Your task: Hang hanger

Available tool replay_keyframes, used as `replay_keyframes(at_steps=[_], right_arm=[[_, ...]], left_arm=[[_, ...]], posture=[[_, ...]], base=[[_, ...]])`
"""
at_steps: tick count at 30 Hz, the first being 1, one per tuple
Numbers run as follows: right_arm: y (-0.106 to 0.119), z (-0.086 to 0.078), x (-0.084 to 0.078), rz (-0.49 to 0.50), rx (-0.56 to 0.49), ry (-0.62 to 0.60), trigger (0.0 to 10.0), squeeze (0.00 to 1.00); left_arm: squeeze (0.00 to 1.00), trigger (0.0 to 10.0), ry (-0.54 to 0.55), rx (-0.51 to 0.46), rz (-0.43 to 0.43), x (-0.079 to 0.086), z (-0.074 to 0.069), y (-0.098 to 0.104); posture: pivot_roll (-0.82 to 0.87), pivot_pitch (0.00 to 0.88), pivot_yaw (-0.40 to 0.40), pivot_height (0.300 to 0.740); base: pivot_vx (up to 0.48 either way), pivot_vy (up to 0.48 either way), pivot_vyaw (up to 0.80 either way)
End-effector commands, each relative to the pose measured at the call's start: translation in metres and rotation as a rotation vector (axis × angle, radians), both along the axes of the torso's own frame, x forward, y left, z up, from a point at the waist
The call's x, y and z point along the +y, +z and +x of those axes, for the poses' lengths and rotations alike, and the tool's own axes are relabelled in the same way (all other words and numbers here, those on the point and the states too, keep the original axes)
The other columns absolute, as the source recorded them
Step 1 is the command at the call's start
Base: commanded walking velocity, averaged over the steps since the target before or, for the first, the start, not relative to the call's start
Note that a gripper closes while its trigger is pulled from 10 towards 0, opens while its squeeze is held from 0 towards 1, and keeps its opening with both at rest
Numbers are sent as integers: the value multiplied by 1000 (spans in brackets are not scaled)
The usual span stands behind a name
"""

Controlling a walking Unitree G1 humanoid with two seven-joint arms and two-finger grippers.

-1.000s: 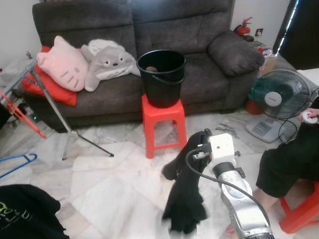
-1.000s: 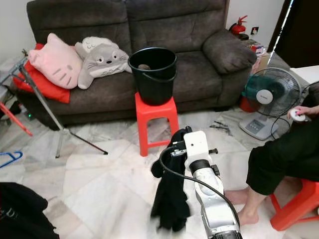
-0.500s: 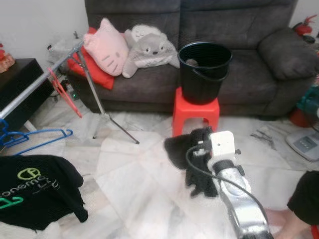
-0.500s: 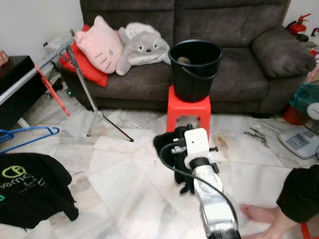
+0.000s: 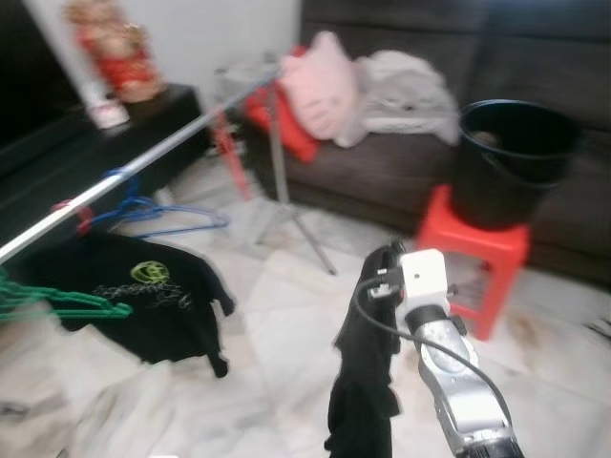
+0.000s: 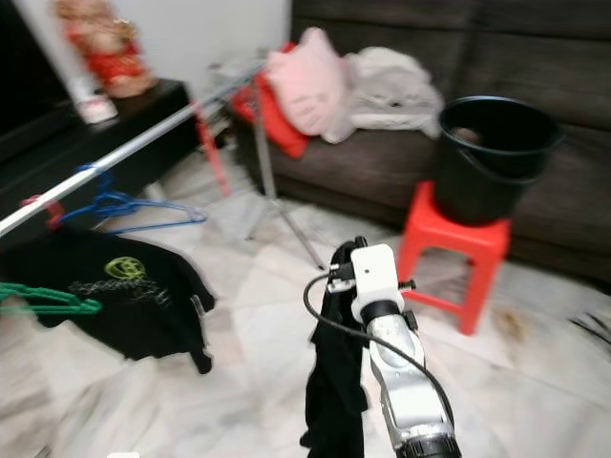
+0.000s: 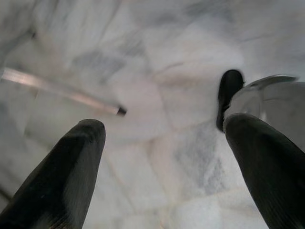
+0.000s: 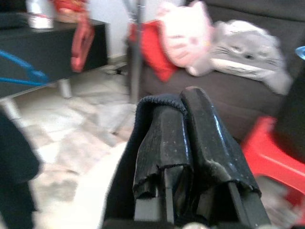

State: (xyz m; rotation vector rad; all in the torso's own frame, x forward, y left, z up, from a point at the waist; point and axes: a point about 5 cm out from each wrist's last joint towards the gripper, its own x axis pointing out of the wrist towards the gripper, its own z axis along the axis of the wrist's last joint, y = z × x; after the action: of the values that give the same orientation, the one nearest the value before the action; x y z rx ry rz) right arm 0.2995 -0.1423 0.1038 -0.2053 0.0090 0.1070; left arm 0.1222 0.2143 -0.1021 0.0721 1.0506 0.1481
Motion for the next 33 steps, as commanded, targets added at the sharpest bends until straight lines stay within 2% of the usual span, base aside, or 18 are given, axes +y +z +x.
replay_keyframes(at_steps=[1,33], right_arm=[[4,1,-2,-1,-17,-5,10000,0],[3,3,-1,1,-13,19,10000,0]], left_arm=[[0,10000,15,36,-2,1,-11,-3],[0,10000,18,35,1,-1,-12,-4]], posture=[[-129,13,90,740],[-141,0,83,740]], base=[[0,0,800],[0,0,800]])
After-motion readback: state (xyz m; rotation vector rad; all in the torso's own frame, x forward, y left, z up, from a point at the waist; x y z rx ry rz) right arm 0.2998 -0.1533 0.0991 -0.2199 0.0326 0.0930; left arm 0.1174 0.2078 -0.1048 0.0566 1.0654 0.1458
